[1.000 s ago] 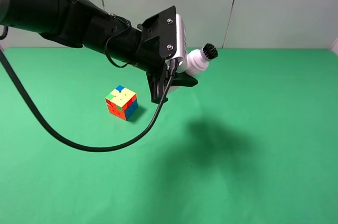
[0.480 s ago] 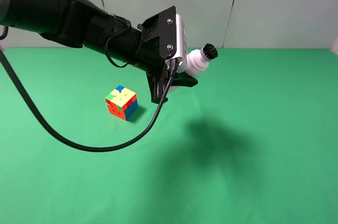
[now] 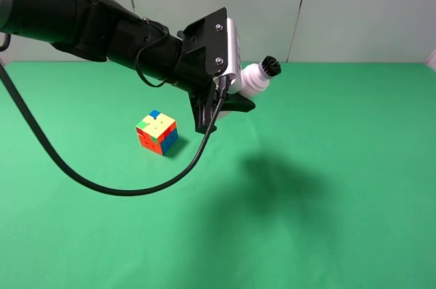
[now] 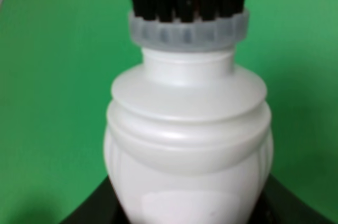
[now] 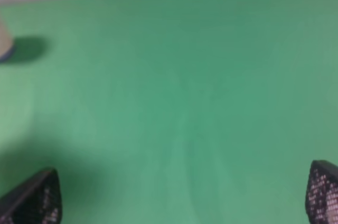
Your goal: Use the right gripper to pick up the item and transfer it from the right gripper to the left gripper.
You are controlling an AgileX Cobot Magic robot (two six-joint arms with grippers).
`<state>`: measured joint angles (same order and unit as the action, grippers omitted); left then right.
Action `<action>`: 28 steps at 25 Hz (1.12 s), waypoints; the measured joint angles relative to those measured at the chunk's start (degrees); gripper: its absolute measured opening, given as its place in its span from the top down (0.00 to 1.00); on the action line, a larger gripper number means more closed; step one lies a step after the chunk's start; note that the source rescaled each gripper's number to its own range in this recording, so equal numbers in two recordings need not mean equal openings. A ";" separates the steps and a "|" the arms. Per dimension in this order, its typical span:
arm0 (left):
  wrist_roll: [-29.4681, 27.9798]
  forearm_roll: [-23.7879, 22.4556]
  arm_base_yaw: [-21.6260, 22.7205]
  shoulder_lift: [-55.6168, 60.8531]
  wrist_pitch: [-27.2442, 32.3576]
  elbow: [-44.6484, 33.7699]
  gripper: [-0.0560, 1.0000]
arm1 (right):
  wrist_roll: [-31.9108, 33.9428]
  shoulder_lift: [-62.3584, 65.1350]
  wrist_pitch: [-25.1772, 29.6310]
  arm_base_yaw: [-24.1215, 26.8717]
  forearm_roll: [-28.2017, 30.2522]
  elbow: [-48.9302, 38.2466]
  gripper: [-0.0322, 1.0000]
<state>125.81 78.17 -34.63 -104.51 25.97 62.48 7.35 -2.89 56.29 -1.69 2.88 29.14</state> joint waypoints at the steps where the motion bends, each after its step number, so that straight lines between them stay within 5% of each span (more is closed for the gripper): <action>1: 0.00 0.00 0.00 0.00 0.00 0.00 0.95 | 0.00 0.46 0.00 2.00 0.00 0.00 0.00; 6: 0.00 0.00 0.00 0.00 0.00 0.00 0.95 | 0.00 2.64 0.61 8.25 0.00 -0.29 0.00; 28: -1.21 0.12 0.00 0.00 1.09 0.00 0.95 | -0.25 3.17 1.62 8.85 0.00 -1.05 0.00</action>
<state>124.60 78.29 -34.63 -104.51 27.06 62.48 7.10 0.28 57.91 7.16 2.88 28.09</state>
